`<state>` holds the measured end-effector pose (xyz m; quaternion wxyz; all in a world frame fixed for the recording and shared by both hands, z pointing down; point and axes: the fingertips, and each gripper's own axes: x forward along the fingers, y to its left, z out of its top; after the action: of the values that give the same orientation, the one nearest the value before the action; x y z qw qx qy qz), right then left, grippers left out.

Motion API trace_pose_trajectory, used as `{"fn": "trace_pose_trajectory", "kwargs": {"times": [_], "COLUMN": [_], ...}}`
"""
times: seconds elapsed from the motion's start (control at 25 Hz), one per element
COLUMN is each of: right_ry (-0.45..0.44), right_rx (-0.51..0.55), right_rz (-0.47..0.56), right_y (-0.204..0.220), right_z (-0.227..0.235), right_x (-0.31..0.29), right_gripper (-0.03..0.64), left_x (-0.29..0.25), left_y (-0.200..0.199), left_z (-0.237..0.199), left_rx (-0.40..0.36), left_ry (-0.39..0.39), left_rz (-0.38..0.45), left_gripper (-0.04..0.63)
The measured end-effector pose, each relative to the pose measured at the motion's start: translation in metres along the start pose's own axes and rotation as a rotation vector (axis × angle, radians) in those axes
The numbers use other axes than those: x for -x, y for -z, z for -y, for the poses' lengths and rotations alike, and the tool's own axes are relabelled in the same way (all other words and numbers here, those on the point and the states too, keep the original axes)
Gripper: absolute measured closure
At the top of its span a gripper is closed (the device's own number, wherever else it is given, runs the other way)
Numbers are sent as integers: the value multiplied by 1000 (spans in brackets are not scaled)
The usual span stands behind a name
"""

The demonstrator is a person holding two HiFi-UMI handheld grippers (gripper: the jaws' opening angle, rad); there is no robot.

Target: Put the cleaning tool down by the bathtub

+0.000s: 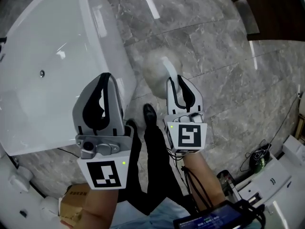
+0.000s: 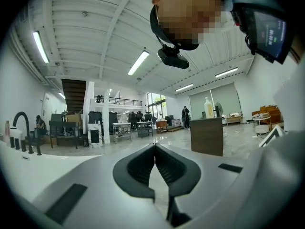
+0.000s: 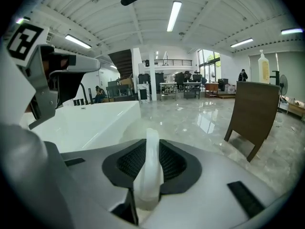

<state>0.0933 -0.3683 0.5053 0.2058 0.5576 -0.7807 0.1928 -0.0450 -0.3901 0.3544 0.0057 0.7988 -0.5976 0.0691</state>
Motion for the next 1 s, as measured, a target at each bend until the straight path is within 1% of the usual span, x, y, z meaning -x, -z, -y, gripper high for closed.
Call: {"fn": "trace_pose_trajectory", "kwargs": {"times": [0.2, 0.32, 0.4, 0.56, 0.64, 0.8, 0.92, 1.0], "right_ry": [-21, -14, -2, -2, -2, -16, -13, -9], "right_rx": [36, 21, 7, 31, 21, 46, 7, -1], "right_rz": [7, -23, -24, 0, -21, 6, -40, -50], "right_y": [17, 26, 29, 38, 46, 65, 82, 95], "right_z": [-2, 2, 9, 21, 25, 28, 25, 27], "right_x": [-26, -36, -41, -49, -53, -70, -79, -85], "right_gripper": [522, 522, 522, 521, 522, 522, 521, 522], "left_x": [-19, -31, -40, -48, -50, -55, -61, -64], "left_y": [13, 18, 22, 32, 36, 49, 63, 70], "left_z": [0, 5, 15, 32, 35, 41, 43, 46], "left_rx": [32, 56, 64, 55, 50, 44, 43, 39], "left_ry": [-13, -21, -4, 33, 30, 25, 22, 18], "left_rz": [17, 36, 44, 41, 39, 41, 41, 45], "left_gripper": [578, 578, 578, 578, 578, 578, 578, 578]}}
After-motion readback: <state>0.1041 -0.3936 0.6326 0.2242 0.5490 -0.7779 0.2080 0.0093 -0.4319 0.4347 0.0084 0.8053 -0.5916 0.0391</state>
